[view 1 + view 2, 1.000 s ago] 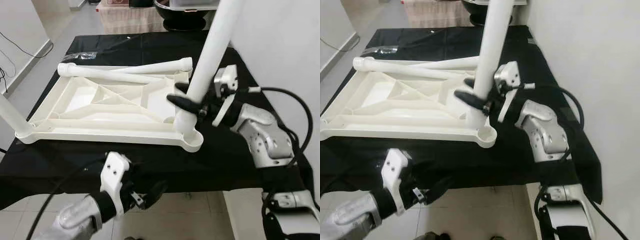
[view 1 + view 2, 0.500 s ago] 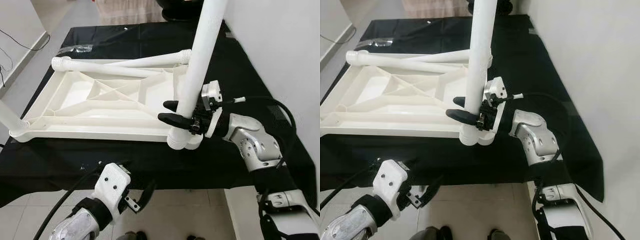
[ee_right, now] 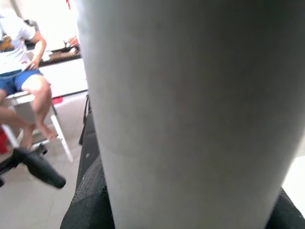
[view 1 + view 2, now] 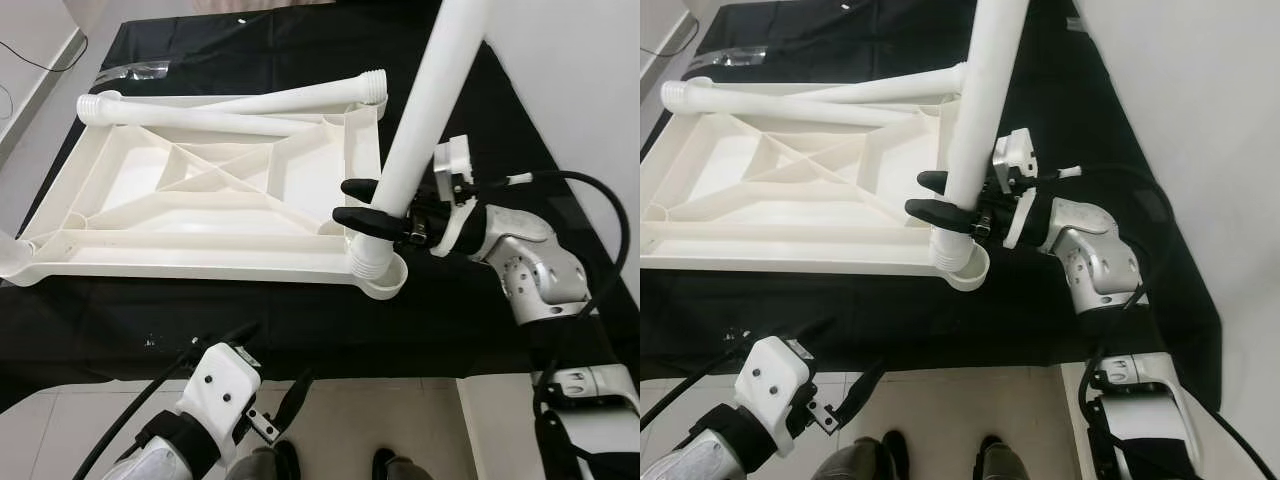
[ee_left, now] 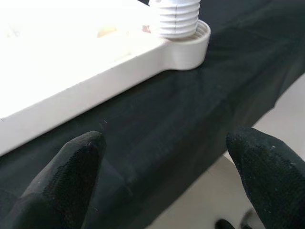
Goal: Building children table
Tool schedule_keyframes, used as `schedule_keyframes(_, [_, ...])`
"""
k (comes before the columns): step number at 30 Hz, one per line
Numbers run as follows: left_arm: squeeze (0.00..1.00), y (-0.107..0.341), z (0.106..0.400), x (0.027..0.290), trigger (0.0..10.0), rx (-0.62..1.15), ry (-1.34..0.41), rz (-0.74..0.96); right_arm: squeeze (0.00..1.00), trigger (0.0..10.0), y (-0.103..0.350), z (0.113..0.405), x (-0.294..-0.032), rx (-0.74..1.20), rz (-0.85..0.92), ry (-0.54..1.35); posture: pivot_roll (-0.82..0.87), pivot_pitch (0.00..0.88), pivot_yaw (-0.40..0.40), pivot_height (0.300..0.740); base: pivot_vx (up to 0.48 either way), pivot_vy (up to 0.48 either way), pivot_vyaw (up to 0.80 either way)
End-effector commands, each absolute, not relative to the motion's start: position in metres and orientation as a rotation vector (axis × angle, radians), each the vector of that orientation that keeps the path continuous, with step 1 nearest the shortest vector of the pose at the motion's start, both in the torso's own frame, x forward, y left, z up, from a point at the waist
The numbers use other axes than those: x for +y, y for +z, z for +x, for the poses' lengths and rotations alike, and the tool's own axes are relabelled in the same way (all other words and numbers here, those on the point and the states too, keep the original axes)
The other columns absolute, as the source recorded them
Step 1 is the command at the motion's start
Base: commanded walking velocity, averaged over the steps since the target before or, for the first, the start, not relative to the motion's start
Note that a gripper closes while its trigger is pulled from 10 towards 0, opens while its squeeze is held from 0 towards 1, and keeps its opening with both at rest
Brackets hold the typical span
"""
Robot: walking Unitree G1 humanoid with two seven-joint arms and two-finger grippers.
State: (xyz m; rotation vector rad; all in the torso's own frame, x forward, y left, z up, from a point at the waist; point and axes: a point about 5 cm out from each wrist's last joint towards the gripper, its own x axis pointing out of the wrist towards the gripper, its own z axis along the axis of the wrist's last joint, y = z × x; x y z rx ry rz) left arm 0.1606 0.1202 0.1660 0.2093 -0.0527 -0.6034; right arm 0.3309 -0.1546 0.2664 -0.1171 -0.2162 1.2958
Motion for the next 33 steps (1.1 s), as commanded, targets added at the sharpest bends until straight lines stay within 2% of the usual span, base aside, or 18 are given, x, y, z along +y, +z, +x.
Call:
schedule_keyframes(1, [0.0,0.165,0.155,0.12,10.0,-0.051,-0.624,0.224,0.0,10.0,0.256,0.327,-0.156,-0.166,-0.128,1.335,0.02,0.359,0.054,0.74,0.0,0.0,0.0])
schedule_keyframes(7, [0.0,0.165,0.154,0.12,10.0,-0.055,-0.625,0.227,0.0,10.0,0.252,0.321,-0.155,-0.137,-0.2,1.389,0.02,0.361,0.057,0.74,0.0,0.0,0.0])
schedule_keyframes(18, [0.0,0.165,0.155,0.118,10.0,-0.064,-0.625,0.23,0.0,10.0,0.254,0.323,-0.134,-0.132,-0.374,1.467,0.02,0.363,0.041,0.74,0.0,0.0,0.0])
schedule_keyframes(25, [0.0,0.166,0.154,0.117,10.0,-0.069,-0.624,0.229,0.0,10.0,0.26,0.328,-0.14,-0.134,-0.363,1.455,0.02,0.364,0.038,0.74,0.0,0.0,0.0])
schedule_keyframes(33, [0.0,0.166,0.153,0.117,10.0,-0.07,-0.627,0.228,0.0,10.0,0.268,0.324,-0.155,-0.133,-0.269,1.493,0.01,0.367,0.041,0.74,0.0,0.0,0.0])
